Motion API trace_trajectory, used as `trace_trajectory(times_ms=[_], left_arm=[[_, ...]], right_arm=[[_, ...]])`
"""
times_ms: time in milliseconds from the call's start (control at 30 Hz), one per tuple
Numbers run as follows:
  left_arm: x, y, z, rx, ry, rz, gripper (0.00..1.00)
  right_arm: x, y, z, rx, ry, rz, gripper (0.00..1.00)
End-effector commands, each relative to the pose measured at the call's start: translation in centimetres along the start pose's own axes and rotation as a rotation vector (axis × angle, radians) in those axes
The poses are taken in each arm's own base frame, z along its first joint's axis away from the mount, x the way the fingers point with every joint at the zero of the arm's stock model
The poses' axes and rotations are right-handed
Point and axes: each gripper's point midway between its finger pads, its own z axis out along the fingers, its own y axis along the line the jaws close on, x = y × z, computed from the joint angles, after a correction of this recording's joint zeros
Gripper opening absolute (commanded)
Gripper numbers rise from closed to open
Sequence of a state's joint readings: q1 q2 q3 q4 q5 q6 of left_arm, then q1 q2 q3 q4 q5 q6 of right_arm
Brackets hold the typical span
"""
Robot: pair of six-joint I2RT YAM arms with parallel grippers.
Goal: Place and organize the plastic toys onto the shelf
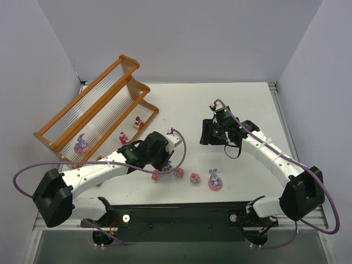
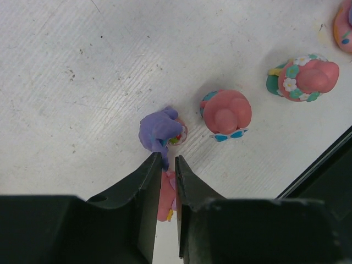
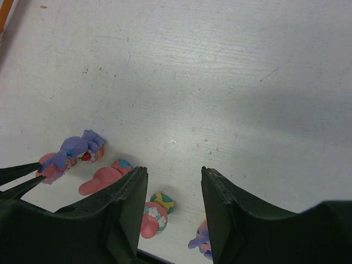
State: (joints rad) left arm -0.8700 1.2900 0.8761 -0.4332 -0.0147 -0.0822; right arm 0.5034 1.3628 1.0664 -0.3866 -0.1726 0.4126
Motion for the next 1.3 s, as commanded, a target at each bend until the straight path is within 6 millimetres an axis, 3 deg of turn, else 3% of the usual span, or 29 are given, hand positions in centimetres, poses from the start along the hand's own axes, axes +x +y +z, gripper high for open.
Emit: trace_trajectory(times_ms=[0, 200, 400, 800, 1000, 1167, 1267], left_arm=[[-1.2, -0.7, 0.8, 0.034, -0.044, 0.016, 0.27], [-1.0, -0.6, 1.2, 0.028, -0.040, 0.013, 0.28], [-1.4, -0.2, 0.8, 0.005, -0.055, 0.012, 0.42], [-0.3, -0.2, 0.9, -0.001, -0.045, -0.031, 0.42], [-0.5, 0.1, 0.9, -0.020, -0.058, -0.035, 0.29], [-1.1, 1.2, 0.3, -0.080, -0.087, -0.041, 0.00], [-1.8, 2.6, -0.7, -0.158, -0.108, -0.034, 0.00]], right_arm=[[0.1, -0.6, -1.0, 0.022, -0.012, 0.007, 0.44], [0.3, -0.7, -1.0, 0.025, -0.010, 0.001, 0.44], [0.3, -0.8, -0.9, 0.027, -0.004, -0.005, 0.44], [0.4, -0.9, -0.5, 0.034, 0.007, -0.009, 0.44], [0.2, -0.9, -0.4, 0.036, 0.006, -0.017, 0.44], [0.0, -0.9, -0.5, 0.039, -0.002, -0.022, 0.43], [0.0, -1.0, -0.6, 0.039, -0.002, -0.022, 0.43]])
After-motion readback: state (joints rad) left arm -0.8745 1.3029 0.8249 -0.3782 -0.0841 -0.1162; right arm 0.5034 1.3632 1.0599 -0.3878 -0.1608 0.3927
